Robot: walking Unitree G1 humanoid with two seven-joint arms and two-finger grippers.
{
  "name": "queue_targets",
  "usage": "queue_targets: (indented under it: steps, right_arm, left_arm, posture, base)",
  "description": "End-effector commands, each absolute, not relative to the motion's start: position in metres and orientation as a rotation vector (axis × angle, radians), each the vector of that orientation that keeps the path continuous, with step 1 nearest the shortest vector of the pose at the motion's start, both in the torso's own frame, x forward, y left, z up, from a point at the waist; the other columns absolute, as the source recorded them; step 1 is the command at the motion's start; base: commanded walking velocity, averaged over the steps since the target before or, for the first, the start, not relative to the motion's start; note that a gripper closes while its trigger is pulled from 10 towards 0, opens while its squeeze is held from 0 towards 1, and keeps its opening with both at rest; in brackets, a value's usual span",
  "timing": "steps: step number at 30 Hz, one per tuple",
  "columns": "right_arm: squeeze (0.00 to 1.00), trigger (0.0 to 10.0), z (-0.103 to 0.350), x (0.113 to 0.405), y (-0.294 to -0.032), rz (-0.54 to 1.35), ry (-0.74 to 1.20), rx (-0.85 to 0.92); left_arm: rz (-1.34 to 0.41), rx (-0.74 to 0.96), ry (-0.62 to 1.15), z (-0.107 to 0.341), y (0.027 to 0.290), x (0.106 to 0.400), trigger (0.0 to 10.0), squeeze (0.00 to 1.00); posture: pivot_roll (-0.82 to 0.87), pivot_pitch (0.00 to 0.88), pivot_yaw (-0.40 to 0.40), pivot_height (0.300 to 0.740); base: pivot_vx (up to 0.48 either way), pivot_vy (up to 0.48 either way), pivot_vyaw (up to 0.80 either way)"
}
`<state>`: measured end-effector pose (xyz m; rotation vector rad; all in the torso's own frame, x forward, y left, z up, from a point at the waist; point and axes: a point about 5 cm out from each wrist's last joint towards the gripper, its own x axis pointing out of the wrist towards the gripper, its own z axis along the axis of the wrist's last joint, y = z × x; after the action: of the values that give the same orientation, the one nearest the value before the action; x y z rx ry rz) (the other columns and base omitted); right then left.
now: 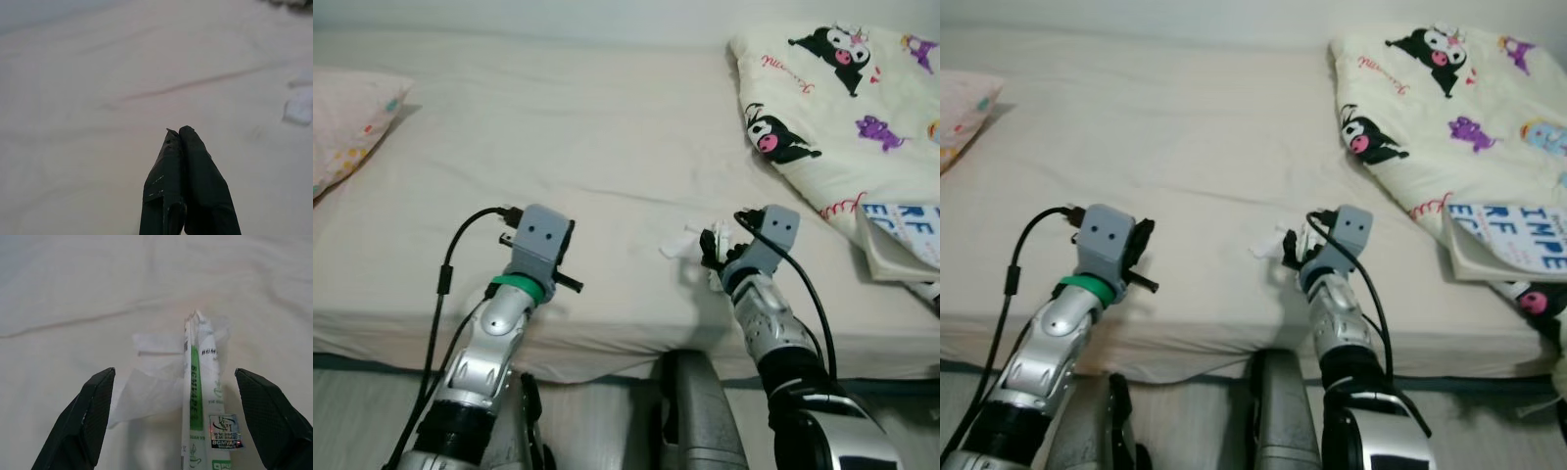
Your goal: Clean up the room
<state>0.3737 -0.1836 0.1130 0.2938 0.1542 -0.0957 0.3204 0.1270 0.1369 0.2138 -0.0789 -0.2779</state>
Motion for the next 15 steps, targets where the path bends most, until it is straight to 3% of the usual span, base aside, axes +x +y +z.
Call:
queue_targets:
  steps: [1,15]
  right_arm:
    - [0.00,10.0,0.109,0.373,-0.189,-0.126,0.166,0.309]
    - [0.00,10.0,0.127,0.382,-0.204,-0.186,0.106,0.337]
  left_arm:
    - [-0.273,0.210,-0.057,0.134,0.132,0.316,10.0,0.00]
    - [-0.268,0.236,-0.027,0.142,0.145,0.296,10.0,0.00]
  posture:
    - [0.03,0.241,0.065,0.556]
    - [0.10,0.334,0.099,0.556]
  base:
    - [0.000,0.000,0.00]
    - [0.000,0.000,0.00]
